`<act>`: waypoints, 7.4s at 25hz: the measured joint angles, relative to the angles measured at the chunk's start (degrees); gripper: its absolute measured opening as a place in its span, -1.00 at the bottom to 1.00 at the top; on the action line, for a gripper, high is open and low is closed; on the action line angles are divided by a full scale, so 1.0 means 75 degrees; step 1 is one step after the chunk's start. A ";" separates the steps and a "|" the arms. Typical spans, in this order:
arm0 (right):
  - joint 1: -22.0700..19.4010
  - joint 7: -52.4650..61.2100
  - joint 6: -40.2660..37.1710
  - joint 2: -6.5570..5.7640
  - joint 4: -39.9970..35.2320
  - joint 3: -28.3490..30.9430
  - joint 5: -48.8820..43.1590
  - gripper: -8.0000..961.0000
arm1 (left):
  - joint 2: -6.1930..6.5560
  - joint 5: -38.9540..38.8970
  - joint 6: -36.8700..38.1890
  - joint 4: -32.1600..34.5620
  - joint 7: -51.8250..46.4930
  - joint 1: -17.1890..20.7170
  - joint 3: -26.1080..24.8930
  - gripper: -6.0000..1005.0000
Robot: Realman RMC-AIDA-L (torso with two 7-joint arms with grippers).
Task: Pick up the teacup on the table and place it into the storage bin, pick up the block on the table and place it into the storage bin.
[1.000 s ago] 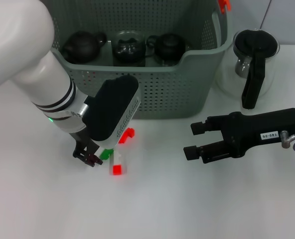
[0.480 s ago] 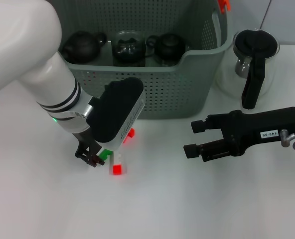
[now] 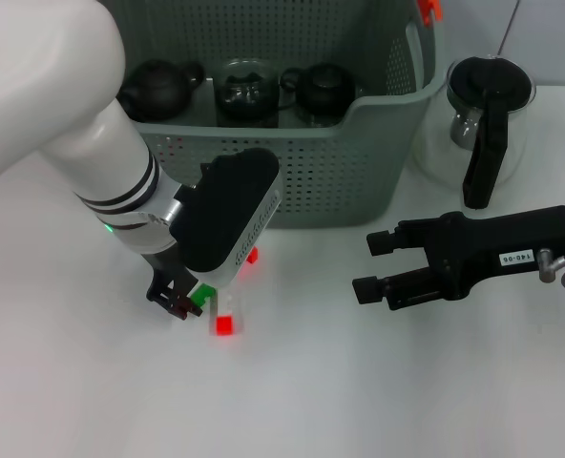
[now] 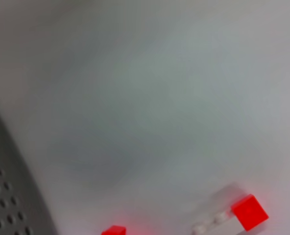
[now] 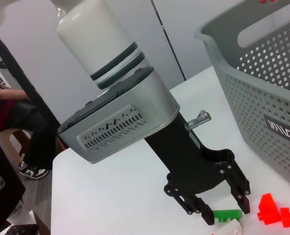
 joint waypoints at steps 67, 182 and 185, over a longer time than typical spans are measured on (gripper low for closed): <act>-0.0081 -0.0008 0.0093 0.0000 0.0000 0.0000 0.0000 0.93 | 0.0030 0.0151 0.0187 -0.0448 -0.0471 -0.0440 -0.0120 -0.16; 0.0020 -0.0105 0.0222 -0.0490 0.0388 0.0117 -0.0087 0.93 | -0.0033 -0.1782 0.1027 0.2393 -0.3964 0.1551 -0.0498 0.72; 0.0034 -0.0100 0.0276 -0.0511 0.0387 0.0117 -0.0095 0.93 | -0.0023 -0.1778 0.1031 0.2410 -0.5151 0.1466 -0.0484 0.71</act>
